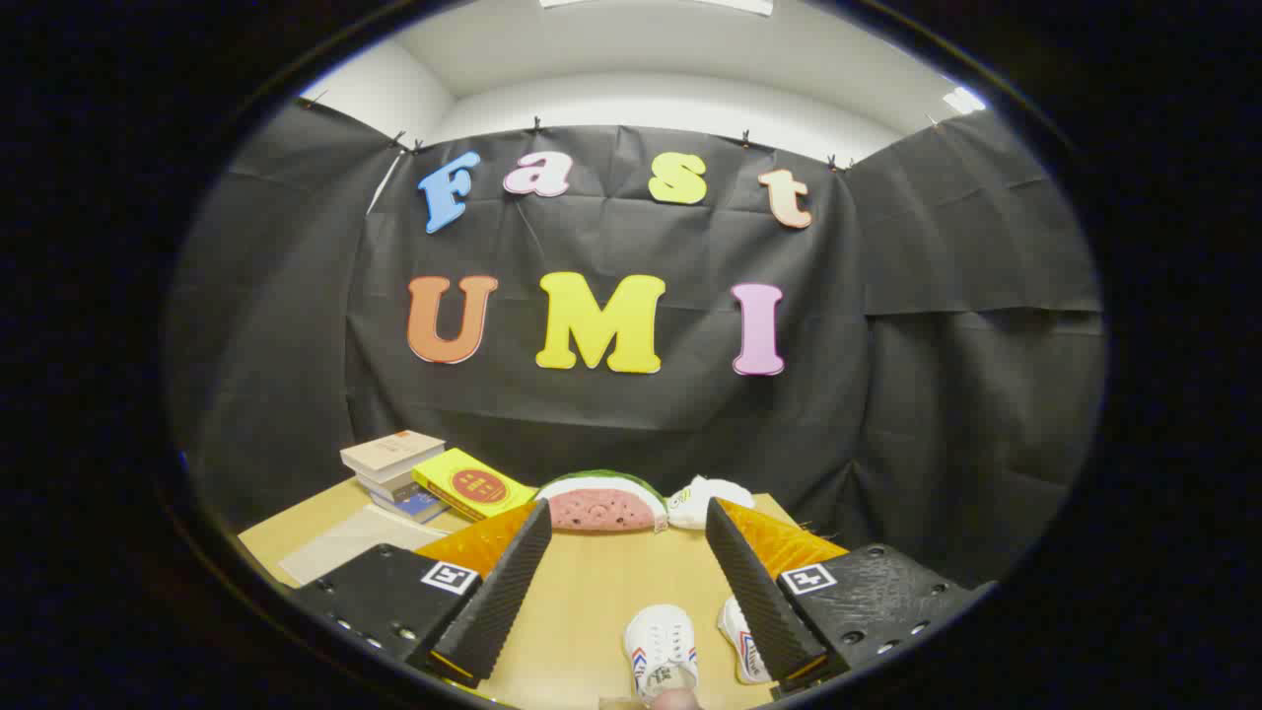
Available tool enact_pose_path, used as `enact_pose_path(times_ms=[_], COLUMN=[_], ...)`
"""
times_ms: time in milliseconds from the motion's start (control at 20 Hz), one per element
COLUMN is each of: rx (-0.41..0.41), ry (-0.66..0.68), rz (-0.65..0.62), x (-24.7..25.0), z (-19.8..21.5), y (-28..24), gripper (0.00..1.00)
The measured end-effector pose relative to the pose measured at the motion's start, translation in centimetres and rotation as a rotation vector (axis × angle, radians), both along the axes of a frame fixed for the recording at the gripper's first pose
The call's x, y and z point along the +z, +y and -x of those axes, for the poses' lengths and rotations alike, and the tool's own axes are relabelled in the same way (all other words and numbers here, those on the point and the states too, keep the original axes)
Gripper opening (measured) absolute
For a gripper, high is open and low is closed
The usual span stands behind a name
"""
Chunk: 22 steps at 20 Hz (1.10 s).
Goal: Open the storage box then place both shoes into the box .Put the left shoe in first, then the right shoe, with the right side of both shoes facing outward in a uniform manner.
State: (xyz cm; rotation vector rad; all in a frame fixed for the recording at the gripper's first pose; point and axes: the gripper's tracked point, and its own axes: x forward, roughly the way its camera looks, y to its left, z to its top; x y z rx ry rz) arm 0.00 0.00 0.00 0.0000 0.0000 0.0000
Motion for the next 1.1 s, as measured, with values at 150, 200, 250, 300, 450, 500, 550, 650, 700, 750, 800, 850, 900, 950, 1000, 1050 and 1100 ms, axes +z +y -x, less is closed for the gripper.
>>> enact_pose_path(times_ms=[150,200,250,300,450,500,550,650,700,750,800,850,900,950,1000,1050,1100], rx=[0.011,0.004,-0.006,-0.009,-0.010,-0.010,-0.011,-0.010,-0.012,-0.017,-0.020,-0.021,-0.025,-0.035,-0.041,-0.045,-0.049], ry=[0.000,-0.003,-0.011,-0.013,-0.003,-0.002,-0.002,-0.004,-0.009,-0.013,-0.013,-0.012,-0.007,-0.003,0.000,0.002,0.005], rz=[-0.016,-0.008,-0.004,-0.002,0.004,0.000,-0.005,-0.007,-0.003,0.003,0.004,0.001,0.004,0.007,0.005,-0.003,-0.009], x=[0.1,0.1,0.3,0.3,-0.1,-0.1,0.0,0.4,0.6,0.8,0.9,0.8,0.7,0.6,0.7,0.6,0.5], z=[-0.2,-0.3,-0.3,-0.2,-0.4,-0.3,-0.3,-0.3,0.0,0.1,0.2,0.2,0.4,0.5,0.6,0.9,1.1], y=[1.0,0.9,0.7,0.7,1.1,1.1,1.2,1.2,1.1,0.8,0.5,0.4,0.2,-0.2,-0.7,-0.9,-1.3], gripper=[0.95,0.95,0.95,0.95,0.95,0.95,0.95,0.95,0.95,0.95,0.95,0.95,0.95,0.95,0.95,0.95,0.96])
